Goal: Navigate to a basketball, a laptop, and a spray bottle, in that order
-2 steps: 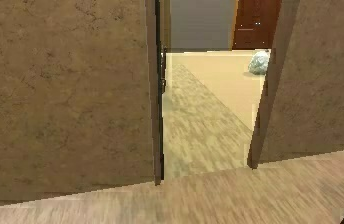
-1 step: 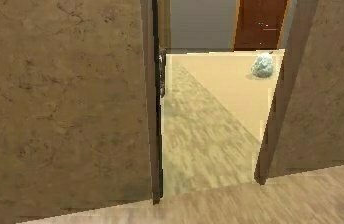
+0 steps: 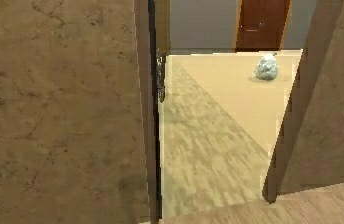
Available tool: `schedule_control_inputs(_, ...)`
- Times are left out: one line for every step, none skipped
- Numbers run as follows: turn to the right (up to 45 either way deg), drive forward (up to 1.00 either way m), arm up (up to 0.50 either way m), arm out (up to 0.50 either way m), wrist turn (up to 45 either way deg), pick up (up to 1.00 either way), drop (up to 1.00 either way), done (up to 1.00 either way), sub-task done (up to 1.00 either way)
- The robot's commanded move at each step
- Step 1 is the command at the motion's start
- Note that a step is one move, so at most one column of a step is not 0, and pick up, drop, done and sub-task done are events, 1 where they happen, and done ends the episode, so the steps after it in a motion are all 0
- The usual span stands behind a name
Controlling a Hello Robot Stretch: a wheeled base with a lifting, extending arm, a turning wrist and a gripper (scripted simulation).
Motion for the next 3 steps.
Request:
schedule_control_inputs(21.0, 0.0, 0.0, 0.0, 0.0, 0.0, 0.0, 0.0, 0.0)
schedule_control_inputs(0.0, 1.0, 0.0, 0.0, 0.0, 0.0, 0.0, 0.0, 0.0)
schedule_control_inputs(0.0, 0.05, 0.0, 0.0, 0.0, 0.0, 0.0, 0.0, 0.0)
